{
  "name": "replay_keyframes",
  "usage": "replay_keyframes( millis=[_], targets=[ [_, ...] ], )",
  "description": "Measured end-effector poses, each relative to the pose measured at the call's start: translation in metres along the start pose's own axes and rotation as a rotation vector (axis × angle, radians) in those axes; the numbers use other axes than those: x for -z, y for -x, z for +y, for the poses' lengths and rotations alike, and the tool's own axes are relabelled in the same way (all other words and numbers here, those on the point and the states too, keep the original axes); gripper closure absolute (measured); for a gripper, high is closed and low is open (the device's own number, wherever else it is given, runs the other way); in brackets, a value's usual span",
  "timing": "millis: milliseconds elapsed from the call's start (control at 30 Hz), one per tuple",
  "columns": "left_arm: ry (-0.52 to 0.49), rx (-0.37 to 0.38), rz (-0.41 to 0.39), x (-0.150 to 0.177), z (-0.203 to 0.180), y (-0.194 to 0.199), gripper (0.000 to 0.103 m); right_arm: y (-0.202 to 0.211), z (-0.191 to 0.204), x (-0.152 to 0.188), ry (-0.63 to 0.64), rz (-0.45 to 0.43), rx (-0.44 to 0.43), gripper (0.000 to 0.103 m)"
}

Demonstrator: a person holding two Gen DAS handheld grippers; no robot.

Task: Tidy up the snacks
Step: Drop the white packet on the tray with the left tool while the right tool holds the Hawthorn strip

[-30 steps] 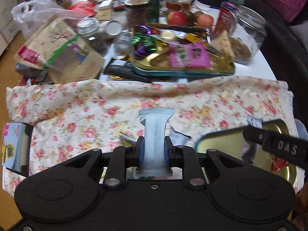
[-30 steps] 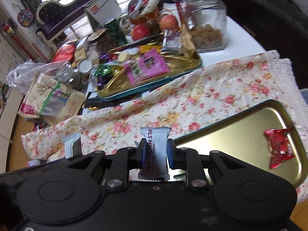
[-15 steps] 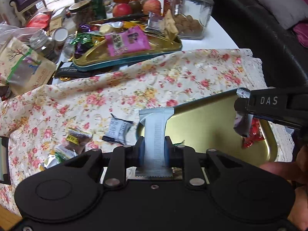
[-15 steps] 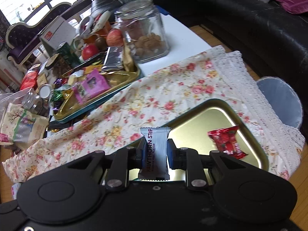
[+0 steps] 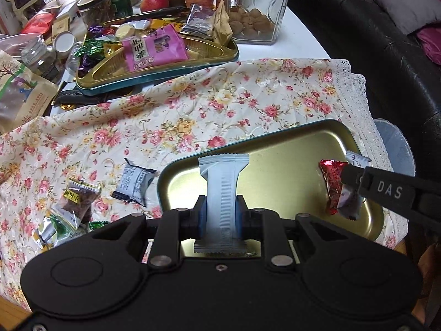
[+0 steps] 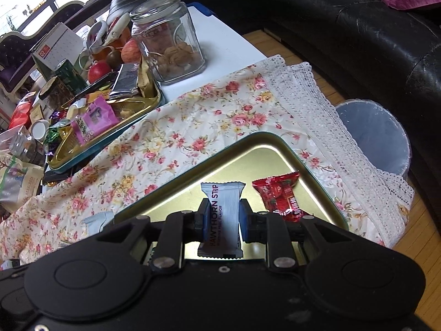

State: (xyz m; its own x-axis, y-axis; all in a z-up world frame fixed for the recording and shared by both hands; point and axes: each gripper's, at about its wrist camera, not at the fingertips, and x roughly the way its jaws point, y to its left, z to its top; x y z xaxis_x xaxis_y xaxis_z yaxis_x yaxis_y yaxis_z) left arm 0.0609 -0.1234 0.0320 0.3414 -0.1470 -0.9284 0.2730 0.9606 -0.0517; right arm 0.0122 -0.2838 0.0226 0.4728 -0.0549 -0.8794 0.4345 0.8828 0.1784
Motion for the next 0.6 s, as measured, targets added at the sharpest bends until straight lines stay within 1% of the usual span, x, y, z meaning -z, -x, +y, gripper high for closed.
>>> replay_keyframes(
  millis=[200,433,467,533,600],
  targets=[
    [-0.014,-0.012,0.011,-0.002,-0.013,-0.008,0.076,0.000,-0.008,-0.001,-0.008,-0.003,0.015,0.080],
    [-0.065,-0.042,-0.019,0.000,-0.026,-0.006,0.074,-0.001,-0.012,-0.002,-0.023,0.002,0.021,0.080],
    [-0.063,-0.039,-0.023,0.000,-0.026,-0.006,0.073,-0.001,-0.012,-0.002,-0.022,0.002,0.020,0.080],
    [-0.061,-0.042,-0.025,0.000,-0.025,-0.005,0.068,0.000,-0.012,-0.002,-0.021,0.002,0.020,0.080],
    [-0.054,-0.043,-0.025,0.000,-0.024,-0.004,0.068,0.000,-0.012,-0.001,-0.023,0.002,0.023,0.080]
  ],
)
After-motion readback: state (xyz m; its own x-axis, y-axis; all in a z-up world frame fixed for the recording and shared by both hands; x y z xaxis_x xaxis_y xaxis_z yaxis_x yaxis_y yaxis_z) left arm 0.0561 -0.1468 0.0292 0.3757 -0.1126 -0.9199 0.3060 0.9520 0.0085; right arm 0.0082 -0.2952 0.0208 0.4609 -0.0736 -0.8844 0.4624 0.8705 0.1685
